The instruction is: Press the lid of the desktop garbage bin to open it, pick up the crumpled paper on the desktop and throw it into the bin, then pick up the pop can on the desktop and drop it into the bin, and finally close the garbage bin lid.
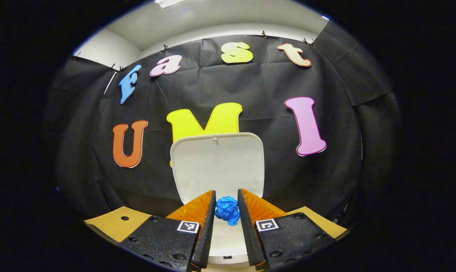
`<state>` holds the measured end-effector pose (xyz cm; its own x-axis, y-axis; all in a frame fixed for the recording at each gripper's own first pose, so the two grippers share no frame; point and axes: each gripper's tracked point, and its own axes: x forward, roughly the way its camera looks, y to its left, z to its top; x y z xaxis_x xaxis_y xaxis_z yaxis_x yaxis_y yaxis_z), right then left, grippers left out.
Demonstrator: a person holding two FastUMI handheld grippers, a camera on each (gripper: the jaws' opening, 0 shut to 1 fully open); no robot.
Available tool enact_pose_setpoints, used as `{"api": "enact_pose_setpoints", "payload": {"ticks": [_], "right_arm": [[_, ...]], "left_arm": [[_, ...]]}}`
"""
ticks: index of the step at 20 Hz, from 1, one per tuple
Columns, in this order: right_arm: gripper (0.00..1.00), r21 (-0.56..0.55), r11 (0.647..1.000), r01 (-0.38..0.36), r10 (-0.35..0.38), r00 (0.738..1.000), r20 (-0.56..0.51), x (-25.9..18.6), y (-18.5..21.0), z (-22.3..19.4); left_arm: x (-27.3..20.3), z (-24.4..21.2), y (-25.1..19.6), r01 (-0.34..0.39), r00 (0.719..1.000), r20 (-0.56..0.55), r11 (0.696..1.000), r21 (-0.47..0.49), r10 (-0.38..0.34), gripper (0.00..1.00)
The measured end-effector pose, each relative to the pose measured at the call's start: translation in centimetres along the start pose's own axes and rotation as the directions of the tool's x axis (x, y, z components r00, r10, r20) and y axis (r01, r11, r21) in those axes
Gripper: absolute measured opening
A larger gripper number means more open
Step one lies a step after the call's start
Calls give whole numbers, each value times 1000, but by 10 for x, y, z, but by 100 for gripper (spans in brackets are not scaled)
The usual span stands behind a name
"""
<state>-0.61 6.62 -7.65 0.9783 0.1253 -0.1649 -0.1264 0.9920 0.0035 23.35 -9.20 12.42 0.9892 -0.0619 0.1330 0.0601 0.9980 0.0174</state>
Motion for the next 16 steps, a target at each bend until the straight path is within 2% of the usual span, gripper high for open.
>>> {"api": "enact_pose_setpoints", "payload": {"ticks": [2,5,8,9,12,16], "right_arm": [[80,-7,1000,0,0,1000,6,2,-1,1],[80,-2,1000,3,-3,1000,1,3,-3,-1],[80,-3,1000,0,0,1000,2,2,-2,0],[80,-7,1000,0,0,1000,3,2,-1,-1],[80,-15,1000,2,-2,1000,3,3,-1,-1],[80,-21,1000,6,-6,1000,1,3,-2,-1]], "left_arm": [[-1,2,0,-5,1000,6,1000,-4,5,45],[2,-8,4,-19,1000,-17,1000,-1,19,58],[5,-17,12,-2,999,-37,1000,-3,2,92],[5,-18,20,-19,999,-34,1000,-5,19,96],[5,-21,59,-104,994,-20,995,2,104,96],[2,-30,123,-184,983,4,983,-22,184,96]]}}
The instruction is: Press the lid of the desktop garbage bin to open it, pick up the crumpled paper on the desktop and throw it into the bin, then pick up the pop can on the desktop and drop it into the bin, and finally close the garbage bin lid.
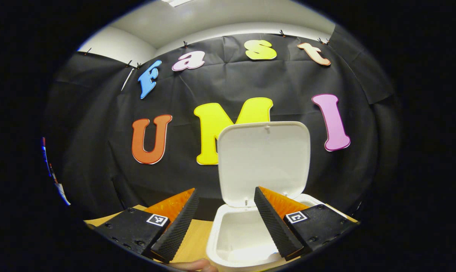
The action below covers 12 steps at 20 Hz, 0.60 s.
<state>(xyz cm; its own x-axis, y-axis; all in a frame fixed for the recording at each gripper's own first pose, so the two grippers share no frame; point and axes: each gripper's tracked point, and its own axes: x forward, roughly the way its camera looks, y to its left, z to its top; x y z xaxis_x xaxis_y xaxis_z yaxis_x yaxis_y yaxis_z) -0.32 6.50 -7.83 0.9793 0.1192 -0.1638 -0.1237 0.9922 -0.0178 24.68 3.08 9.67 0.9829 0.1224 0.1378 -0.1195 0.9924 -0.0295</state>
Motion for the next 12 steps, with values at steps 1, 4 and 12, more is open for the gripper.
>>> {"api": "enact_pose_setpoints", "payload": {"ticks": [1,4,12], "right_arm": [[80,0,1000,3,-3,1000,-2,1,-1,-2],[80,2,1000,9,-9,1000,-8,3,-1,-3],[80,-32,999,29,-29,1000,-6,3,-1,-6]], "left_arm": [[1,-3,22,-33,999,6,999,-3,33,96],[3,-28,72,-96,995,-21,995,-10,96,98],[-29,-57,123,-44,998,-43,998,-45,42,96]]}}
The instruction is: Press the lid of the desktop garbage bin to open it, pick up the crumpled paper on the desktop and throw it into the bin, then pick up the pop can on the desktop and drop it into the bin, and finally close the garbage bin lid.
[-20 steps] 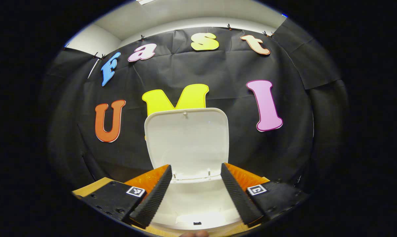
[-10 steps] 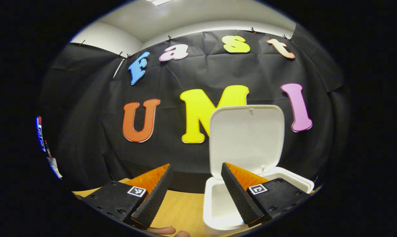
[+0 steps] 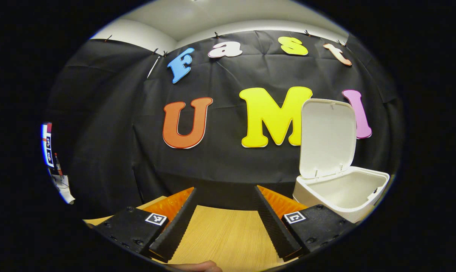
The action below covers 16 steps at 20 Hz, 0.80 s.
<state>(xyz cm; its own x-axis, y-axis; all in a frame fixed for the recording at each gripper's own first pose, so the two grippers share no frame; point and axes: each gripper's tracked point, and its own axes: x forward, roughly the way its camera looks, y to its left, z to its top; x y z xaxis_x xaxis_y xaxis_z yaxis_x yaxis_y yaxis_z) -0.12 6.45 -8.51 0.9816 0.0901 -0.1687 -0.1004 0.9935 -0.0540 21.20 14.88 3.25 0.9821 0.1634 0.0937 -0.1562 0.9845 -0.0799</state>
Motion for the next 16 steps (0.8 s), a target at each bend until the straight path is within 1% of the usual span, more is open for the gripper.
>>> {"api": "enact_pose_setpoints", "payload": {"ticks": [2,4,5,8,9,10,11,13,14,16], "right_arm": [[80,-20,1000,3,-3,1000,4,-1,3,-2],[80,-41,999,7,-7,1000,-2,-1,7,-7],[80,-47,999,8,-8,1000,-9,-1,10,-8],[80,-78,997,11,-13,1000,-14,-4,20,-12],[80,-96,995,18,-19,1000,-3,-7,22,-9],[80,-115,993,24,-22,1000,13,-9,24,-5],[80,-133,991,27,-24,999,26,-10,28,1],[80,-170,985,33,-26,999,43,-9,31,12],[80,-180,983,27,-19,999,48,-9,35,20],[80,-171,985,12,-3,999,52,-7,41,41]], "left_arm": [[-25,-1,3,30,999,-9,1000,-7,-31,96],[-55,-4,15,18,1000,-22,1000,23,-17,96],[-69,-5,21,11,1000,-25,1000,21,-10,96],[-110,-7,22,51,998,-34,997,-49,-53,96],[-121,-9,24,63,997,-33,996,-64,-65,96],[-131,-15,30,56,997,-54,996,-64,-59,96],[-140,-19,42,34,997,-64,997,-71,-39,96],[-156,-25,49,37,997,-68,996,-83,-43,96],[-162,-28,53,31,997,-72,997,-70,-36,95],[-170,-48,61,25,993,-118,999,-30,-29,95]]}}
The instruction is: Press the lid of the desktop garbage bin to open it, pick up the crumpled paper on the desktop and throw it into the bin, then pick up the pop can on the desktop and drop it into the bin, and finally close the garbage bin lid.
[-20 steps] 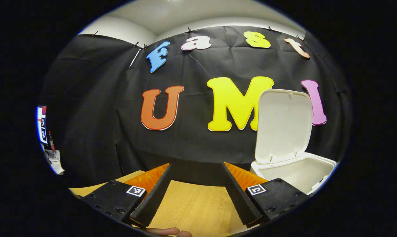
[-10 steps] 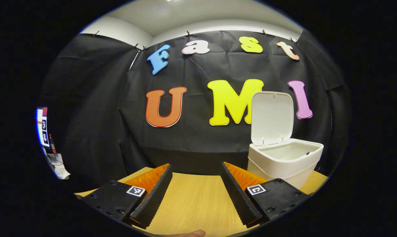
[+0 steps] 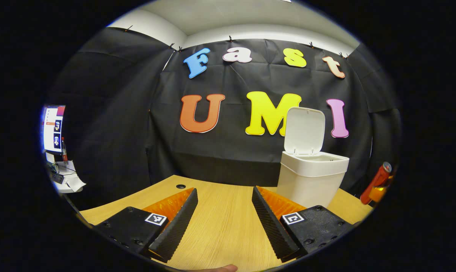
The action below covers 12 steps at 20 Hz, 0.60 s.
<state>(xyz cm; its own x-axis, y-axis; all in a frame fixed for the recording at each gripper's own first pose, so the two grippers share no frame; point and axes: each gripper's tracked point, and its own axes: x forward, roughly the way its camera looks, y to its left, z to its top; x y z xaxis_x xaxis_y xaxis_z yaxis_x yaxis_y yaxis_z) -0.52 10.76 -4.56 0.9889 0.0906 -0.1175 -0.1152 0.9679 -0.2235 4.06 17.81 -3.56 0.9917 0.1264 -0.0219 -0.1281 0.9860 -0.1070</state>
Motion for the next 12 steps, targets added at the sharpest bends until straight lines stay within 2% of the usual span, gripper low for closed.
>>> {"api": "enact_pose_setpoints", "payload": {"ticks": [2,4,9,12], "right_arm": [[80,3,1000,22,-22,999,24,3,-3,33],[80,-4,1000,16,-16,999,46,7,3,68],[80,4,999,-37,36,996,79,27,34,159],[80,-17,999,-46,47,996,74,52,54,197]], "left_arm": [[-9,-12,4,-7,999,-40,999,31,8,95],[-18,-11,3,0,1000,-21,999,35,1,95],[-32,-8,-26,102,995,11,994,31,-102,95],[-40,-7,-49,183,983,-5,983,-25,-183,95]]}}
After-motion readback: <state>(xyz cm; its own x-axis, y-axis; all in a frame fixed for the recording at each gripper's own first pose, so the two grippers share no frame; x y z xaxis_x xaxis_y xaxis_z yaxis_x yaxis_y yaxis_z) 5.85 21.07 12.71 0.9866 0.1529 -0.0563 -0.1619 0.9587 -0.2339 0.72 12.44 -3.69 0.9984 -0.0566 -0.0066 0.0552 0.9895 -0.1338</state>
